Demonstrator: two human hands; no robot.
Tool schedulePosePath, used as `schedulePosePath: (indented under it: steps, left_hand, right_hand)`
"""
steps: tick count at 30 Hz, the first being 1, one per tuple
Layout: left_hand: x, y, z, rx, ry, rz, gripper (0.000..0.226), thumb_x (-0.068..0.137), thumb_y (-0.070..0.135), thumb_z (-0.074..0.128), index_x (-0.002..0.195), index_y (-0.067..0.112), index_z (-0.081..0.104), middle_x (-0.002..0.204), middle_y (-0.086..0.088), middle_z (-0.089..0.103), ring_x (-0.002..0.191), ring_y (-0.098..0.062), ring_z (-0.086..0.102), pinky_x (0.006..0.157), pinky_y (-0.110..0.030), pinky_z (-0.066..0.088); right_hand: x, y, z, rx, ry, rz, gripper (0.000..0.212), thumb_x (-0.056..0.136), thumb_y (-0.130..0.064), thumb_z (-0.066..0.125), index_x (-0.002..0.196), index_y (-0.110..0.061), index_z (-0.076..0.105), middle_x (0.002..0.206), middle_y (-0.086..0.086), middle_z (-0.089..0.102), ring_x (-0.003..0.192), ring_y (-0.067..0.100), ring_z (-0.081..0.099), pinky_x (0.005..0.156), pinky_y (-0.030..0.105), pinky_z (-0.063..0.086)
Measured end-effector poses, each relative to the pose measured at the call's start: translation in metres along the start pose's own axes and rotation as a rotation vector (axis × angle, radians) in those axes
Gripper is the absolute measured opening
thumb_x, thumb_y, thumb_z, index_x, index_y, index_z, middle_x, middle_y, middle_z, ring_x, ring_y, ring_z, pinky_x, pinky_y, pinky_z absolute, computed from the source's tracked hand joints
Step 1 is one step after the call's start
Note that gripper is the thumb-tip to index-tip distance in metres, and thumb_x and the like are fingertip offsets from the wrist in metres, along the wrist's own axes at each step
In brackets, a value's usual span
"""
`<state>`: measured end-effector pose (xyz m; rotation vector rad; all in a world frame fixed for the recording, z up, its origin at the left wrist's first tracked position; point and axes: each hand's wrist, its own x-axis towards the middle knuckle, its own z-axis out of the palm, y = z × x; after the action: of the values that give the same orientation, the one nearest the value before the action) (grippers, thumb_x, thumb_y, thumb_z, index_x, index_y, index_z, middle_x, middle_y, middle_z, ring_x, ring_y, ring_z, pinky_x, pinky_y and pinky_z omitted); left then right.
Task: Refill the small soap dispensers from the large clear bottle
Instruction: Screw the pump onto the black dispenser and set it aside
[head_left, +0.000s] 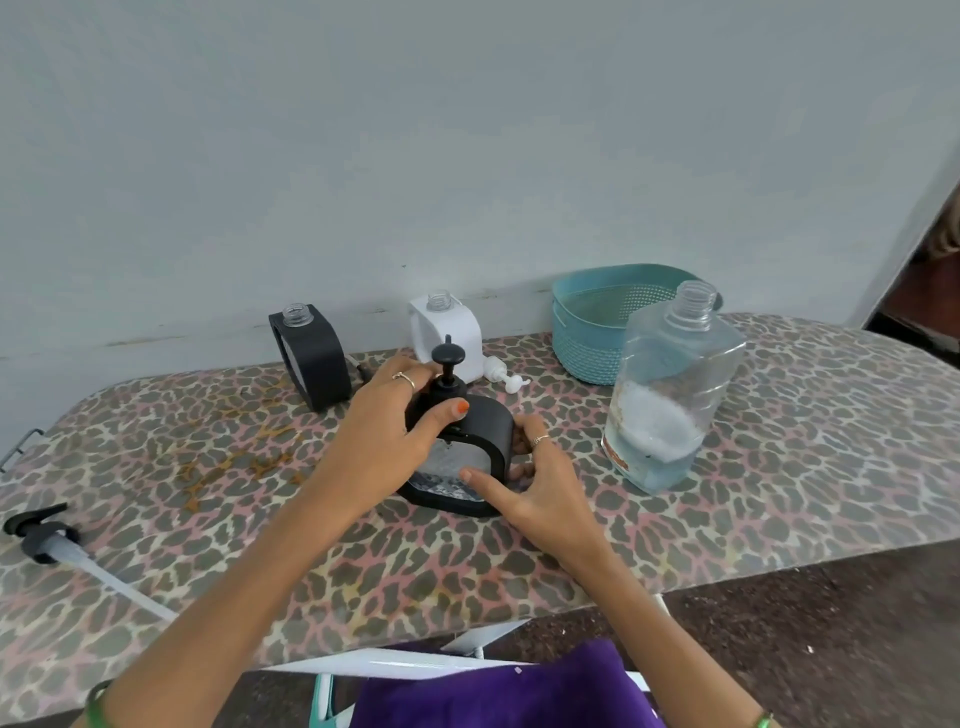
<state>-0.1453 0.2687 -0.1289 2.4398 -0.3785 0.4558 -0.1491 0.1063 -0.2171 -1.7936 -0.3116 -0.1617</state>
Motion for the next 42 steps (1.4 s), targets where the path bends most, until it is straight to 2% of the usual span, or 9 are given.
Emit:
schedulePosePath:
  steps: [2,5,11,18,23,29,32,38,42]
  left_hand:
    - [0.0,0.001,-0.001,-0.028,-0.01,-0.029,0.041,0.089,0.032,0.06,0.126,0.016,0.055,0.117,0.004,0.059,0.105,-0.006,0.051,0.093,-0.02,0.037]
    - [-0.003,0.002,-0.002,-0.083,-0.027,-0.073,0.045,0.089,0.029,0.061,0.132,0.017,0.051,0.122,0.006,0.058,0.11,-0.003,0.049,0.097,-0.019,0.034]
    - [-0.003,0.008,0.0,-0.103,0.036,-0.132,0.045,0.08,0.039,0.07,0.118,0.018,0.061,0.103,0.015,0.058,0.097,0.001,0.051,0.072,0.004,0.032]
    - [-0.013,0.005,0.008,-0.135,0.078,-0.174,0.037,0.076,0.036,0.074,0.103,0.033,0.048,0.092,0.029,0.048,0.085,0.012,0.047,0.074,-0.001,0.032]
    - [-0.002,0.003,-0.003,-0.195,0.114,-0.125,0.034,0.075,0.033,0.075,0.089,0.045,0.047,0.092,0.027,0.055,0.085,0.023,0.049,0.073,0.0,0.035]
    - [-0.008,0.0,0.001,-0.164,0.029,-0.102,0.032,0.086,0.029,0.065,0.113,0.036,0.049,0.103,0.032,0.049,0.093,0.019,0.045,0.08,0.002,0.032]
    - [-0.008,-0.004,0.001,-0.169,-0.005,-0.115,0.041,0.086,0.034,0.063,0.125,0.029,0.052,0.116,0.022,0.054,0.107,0.006,0.049,0.094,-0.011,0.035]
    - [-0.003,0.001,0.01,-0.195,0.187,-0.178,0.032,0.07,0.038,0.078,0.09,0.026,0.056,0.091,0.015,0.059,0.089,0.006,0.054,0.076,-0.009,0.039]
    - [-0.005,-0.001,0.01,-0.196,0.167,-0.176,0.026,0.076,0.036,0.075,0.092,0.028,0.057,0.091,0.02,0.057,0.086,0.01,0.051,0.074,-0.006,0.036]
  right_hand:
    - [0.0,0.0,-0.001,-0.01,-0.001,-0.001,0.051,0.076,-0.037,0.078,0.116,-0.026,0.048,0.098,-0.011,0.063,0.084,0.007,0.066,0.067,0.023,0.055]
    - [0.0,-0.001,-0.002,-0.012,-0.002,-0.009,0.05,0.077,-0.035,0.078,0.116,-0.026,0.049,0.096,-0.012,0.063,0.081,0.007,0.065,0.064,0.019,0.052]
    - [-0.001,-0.002,-0.003,-0.022,-0.007,-0.028,0.049,0.077,-0.035,0.078,0.117,-0.026,0.05,0.098,-0.011,0.063,0.08,0.004,0.063,0.064,0.015,0.049]
    - [-0.012,0.002,0.004,-0.007,-0.03,-0.003,0.05,0.077,-0.038,0.077,0.117,-0.031,0.049,0.098,-0.012,0.064,0.078,0.002,0.064,0.063,0.014,0.049]
    - [0.006,-0.013,-0.003,-0.012,-0.021,-0.035,0.05,0.076,-0.041,0.078,0.117,-0.034,0.049,0.1,-0.014,0.064,0.083,0.001,0.064,0.064,0.014,0.049]
    - [-0.002,-0.008,-0.003,-0.002,-0.01,-0.014,0.045,0.076,-0.038,0.077,0.109,-0.04,0.047,0.097,-0.012,0.064,0.079,0.0,0.064,0.063,0.012,0.047]
    - [-0.002,-0.009,-0.003,-0.014,-0.018,-0.005,0.046,0.077,-0.04,0.077,0.109,-0.043,0.045,0.098,-0.011,0.065,0.078,0.001,0.064,0.063,0.013,0.048]
    - [-0.002,-0.008,-0.001,-0.027,-0.005,-0.022,0.045,0.077,-0.04,0.076,0.11,-0.041,0.045,0.094,-0.009,0.064,0.073,0.004,0.065,0.059,0.016,0.05]
    - [-0.001,-0.004,-0.001,-0.041,0.005,-0.03,0.048,0.077,-0.043,0.076,0.113,-0.039,0.045,0.097,-0.01,0.064,0.076,0.003,0.065,0.061,0.016,0.05]
